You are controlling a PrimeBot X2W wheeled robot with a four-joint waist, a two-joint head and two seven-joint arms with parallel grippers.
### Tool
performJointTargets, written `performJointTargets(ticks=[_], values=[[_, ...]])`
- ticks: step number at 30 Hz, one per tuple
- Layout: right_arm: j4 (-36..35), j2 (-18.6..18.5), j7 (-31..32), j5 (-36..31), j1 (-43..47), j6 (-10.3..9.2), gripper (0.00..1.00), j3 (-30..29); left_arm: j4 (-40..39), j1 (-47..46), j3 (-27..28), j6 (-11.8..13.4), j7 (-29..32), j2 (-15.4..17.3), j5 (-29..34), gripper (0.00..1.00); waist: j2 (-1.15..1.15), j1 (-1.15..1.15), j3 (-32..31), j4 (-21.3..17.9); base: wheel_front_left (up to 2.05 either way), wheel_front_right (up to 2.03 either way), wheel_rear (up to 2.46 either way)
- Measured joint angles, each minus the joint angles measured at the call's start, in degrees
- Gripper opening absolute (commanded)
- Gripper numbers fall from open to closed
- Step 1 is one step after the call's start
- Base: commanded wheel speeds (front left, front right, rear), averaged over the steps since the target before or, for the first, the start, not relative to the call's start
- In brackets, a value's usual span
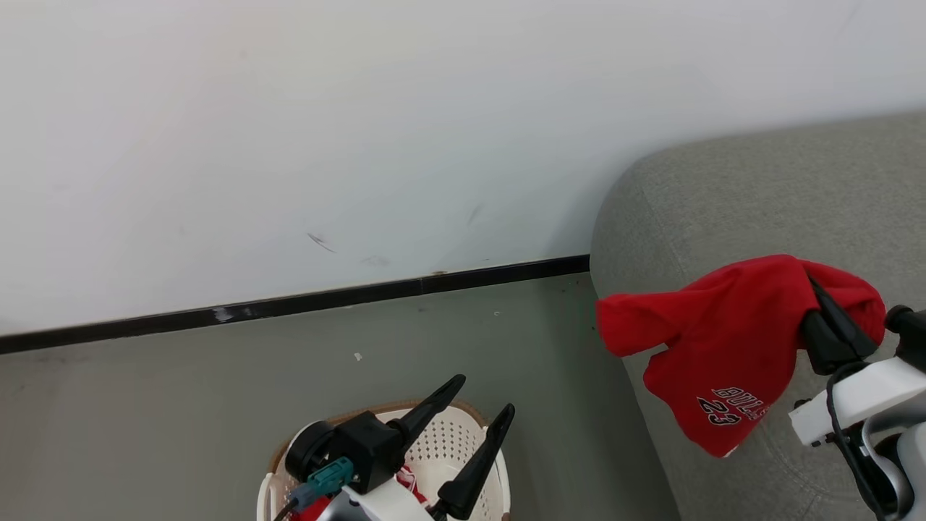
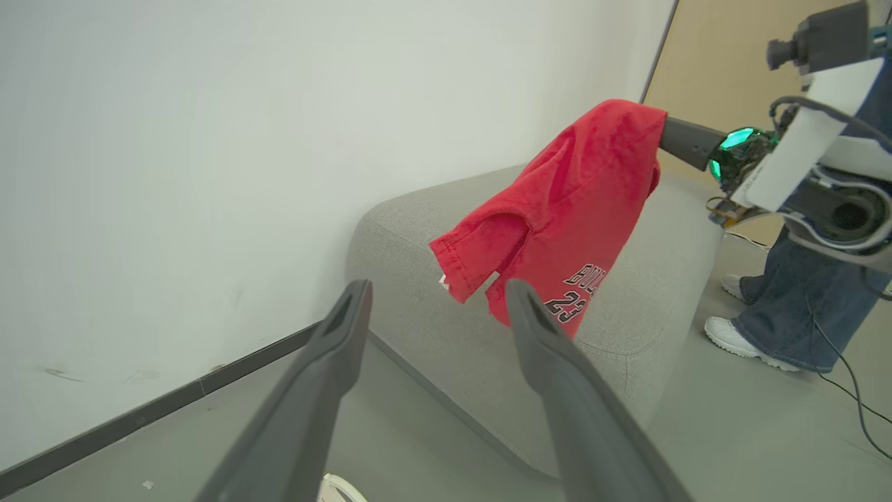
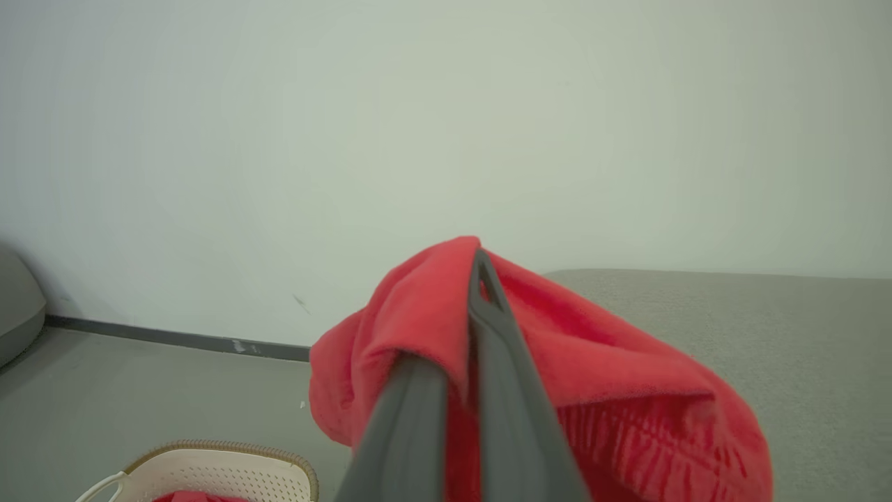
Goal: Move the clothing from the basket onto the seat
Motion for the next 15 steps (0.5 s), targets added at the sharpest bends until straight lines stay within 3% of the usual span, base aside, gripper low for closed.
performJointTargets(ticks=[15], values=[[-4.83, 0.91, 0.0, -2.04, 5.84, 0.0, 0.0, -4.07, 0.02, 0.02, -2.87, -0.07, -0.52, -0.24, -0.69, 1.0, 0.0, 0.0, 0.07, -5.5, 0.0, 0.0, 0.0]])
